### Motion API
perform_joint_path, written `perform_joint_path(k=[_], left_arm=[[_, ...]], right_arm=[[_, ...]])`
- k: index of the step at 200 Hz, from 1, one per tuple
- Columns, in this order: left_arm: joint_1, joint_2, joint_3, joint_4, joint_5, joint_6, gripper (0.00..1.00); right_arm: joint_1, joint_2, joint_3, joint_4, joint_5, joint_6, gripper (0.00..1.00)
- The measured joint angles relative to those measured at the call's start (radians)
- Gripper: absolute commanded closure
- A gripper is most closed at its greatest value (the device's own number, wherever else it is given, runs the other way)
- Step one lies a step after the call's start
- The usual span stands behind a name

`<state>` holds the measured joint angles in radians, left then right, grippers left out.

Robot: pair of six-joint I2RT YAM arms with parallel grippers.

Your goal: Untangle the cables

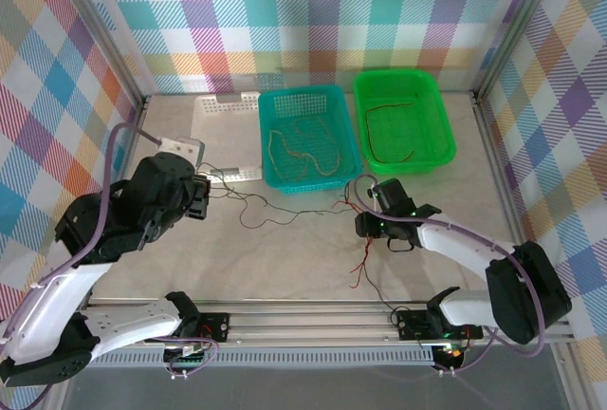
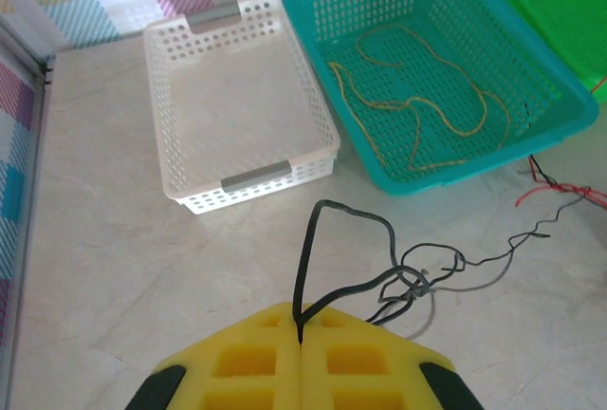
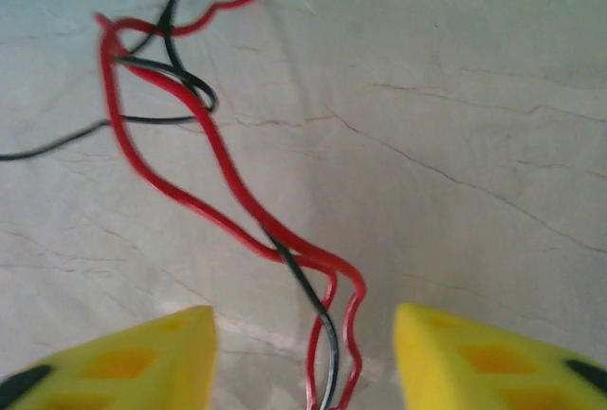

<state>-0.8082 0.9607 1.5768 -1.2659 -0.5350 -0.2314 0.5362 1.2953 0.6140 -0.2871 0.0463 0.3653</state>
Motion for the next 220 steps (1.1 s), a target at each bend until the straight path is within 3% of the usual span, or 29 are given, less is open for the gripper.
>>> perform_joint_path(k=[18,67,134,220], left_arm=[[0.0,-0.032,0.006,-0.006,-0.019,-0.009,1.0],[0.0,-0.108,0.033,-0.058,-0.061,-0.023,1.0],[0.0,-0.133,0.128,-0.144,-0.164,-0.029,1.0],[-0.002,-0.124,0.169,-0.184,-0.211,-0.014,1.0]], right_arm=[[0.0,0.035,0.016,0.0,0.012,0.009,0.76],[0.0,0.02,0.035,-0.021,0.113,0.015,1.0],[-0.09,-0.238,0.052,-0.158,0.283,0.05,1.0],[-0.375,-0.46,0.201,-0.297,0.221,0.087,1.0]])
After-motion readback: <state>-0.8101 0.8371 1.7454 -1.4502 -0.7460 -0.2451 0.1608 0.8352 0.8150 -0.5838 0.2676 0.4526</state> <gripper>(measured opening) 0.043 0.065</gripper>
